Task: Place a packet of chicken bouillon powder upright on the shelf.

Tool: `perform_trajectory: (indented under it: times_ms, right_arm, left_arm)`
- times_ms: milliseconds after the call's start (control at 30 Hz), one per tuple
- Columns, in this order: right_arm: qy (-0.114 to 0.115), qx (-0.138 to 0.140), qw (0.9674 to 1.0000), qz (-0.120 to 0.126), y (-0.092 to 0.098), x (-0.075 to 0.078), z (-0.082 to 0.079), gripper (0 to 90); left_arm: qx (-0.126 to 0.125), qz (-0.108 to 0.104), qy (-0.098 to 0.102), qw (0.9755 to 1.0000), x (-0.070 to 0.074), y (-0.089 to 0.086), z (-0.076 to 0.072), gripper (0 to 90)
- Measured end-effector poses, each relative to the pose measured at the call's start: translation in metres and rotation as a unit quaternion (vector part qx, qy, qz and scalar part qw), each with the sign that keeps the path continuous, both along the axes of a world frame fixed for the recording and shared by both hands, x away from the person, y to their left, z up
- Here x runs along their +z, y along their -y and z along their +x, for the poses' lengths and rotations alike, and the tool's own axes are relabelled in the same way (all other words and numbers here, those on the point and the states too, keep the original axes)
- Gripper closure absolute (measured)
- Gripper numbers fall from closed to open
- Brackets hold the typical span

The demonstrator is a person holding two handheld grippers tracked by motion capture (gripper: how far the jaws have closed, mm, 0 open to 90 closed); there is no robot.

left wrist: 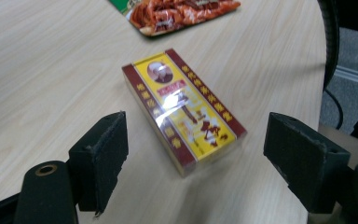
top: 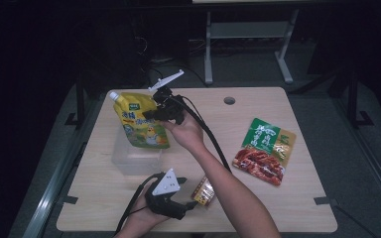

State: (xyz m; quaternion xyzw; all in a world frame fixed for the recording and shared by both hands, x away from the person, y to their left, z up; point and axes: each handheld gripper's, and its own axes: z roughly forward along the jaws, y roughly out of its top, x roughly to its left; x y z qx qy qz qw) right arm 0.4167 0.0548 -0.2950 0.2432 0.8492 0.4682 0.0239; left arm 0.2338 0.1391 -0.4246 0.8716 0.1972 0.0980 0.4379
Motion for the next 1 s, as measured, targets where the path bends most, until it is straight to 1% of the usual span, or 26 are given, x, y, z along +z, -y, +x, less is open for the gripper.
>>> perform_trajectory:
  times_ms: [100, 133, 200, 300, 333, 367, 400, 433, 533, 600, 700, 867, 900, 933, 967, 1000]
  right_arm:
    - [-0.001, -0.002, 1.0, 0.003, -0.006, -0.003, 0.0, 90.0]
    - [-0.003, -0.003, 1.0, 0.003, -0.01, -0.005, 0.0, 90.0]
    - [-0.004, -0.002, 1.0, 0.003, -0.012, -0.005, 0.0, 90.0]
    - [-0.009, -0.007, 0.9999, 0.001, -0.019, -0.008, -0.002, 90.0]
    - [-0.009, -0.007, 0.9999, 0.001, -0.019, -0.008, -0.002, 90.0]
    - [-0.007, -0.01, 0.9999, -0.002, -0.023, -0.01, -0.002, 90.0]
    - [-0.009, -0.013, 0.9999, -0.002, -0.025, -0.012, -0.002, 90.0]
    - [-0.012, -0.015, 0.9998, -0.002, -0.026, -0.013, -0.002, 90.0]
    - [-0.013, -0.017, 0.9998, -0.003, -0.029, -0.016, -0.002, 90.0]
    - [-0.016, -0.018, 0.9997, -0.002, -0.032, -0.018, -0.003, 90.0]
    - [-0.019, -0.024, 0.9995, -0.006, -0.037, -0.023, -0.004, 90.0]
    - [-0.02, -0.03, 0.9993, -0.004, -0.037, -0.029, -0.003, 90.0]
    - [-0.024, -0.035, 0.9991, -0.001, -0.037, -0.032, -0.003, 90.0]
    - [-0.024, -0.035, 0.9991, -0.001, -0.037, -0.032, -0.003, 90.0]
    - [-0.03, -0.04, 0.9987, 0.001, -0.036, -0.033, -0.003, 89.9]
    - [-0.029, -0.041, 0.9987, 0.006, -0.036, -0.035, -0.003, 90.0]
  left_arm:
    - [0.004, -0.007, 0.001, 1.0, 0.0, -0.003, -0.003, 21.4]
    - [0.006, -0.008, 0.0, 1.0, 0.0, -0.005, -0.004, 21.3]
    - [0.012, -0.009, -0.005, 0.9999, -0.001, -0.008, -0.006, 21.3]
    - [0.018, -0.014, -0.008, 0.9997, -0.002, -0.013, -0.007, 21.3]
    - [0.019, -0.013, -0.008, 0.9997, -0.002, -0.015, -0.007, 21.3]
    - [0.022, -0.016, -0.009, 0.9996, -0.002, -0.016, -0.007, 21.3]
    - [0.02, -0.01, -0.008, 0.9997, -0.001, -0.018, -0.007, 21.3]
    - [0.02, -0.011, -0.005, 0.9997, -0.001, -0.02, -0.008, 21.3]
    - [0.021, -0.016, -0.006, 0.9996, -0.001, -0.021, -0.009, 21.3]
    - [0.024, -0.013, -0.005, 0.9996, -0.001, -0.023, -0.01, 21.3]
    - [0.03, -0.016, -0.007, 0.9994, -0.002, -0.026, -0.014, 21.2]
    - [0.025, -0.012, -0.008, 0.9996, -0.003, -0.026, -0.015, 21.2]
    - [0.022, -0.011, -0.007, 0.9997, -0.003, -0.025, -0.016, 21.3]
    - [0.022, -0.011, -0.007, 0.9997, -0.003, -0.025, -0.016, 21.3]
    - [0.021, -0.01, -0.006, 0.9997, -0.003, -0.025, -0.016, 21.3]
    - [0.02, -0.009, -0.004, 0.9997, -0.003, -0.026, -0.015, 21.3]
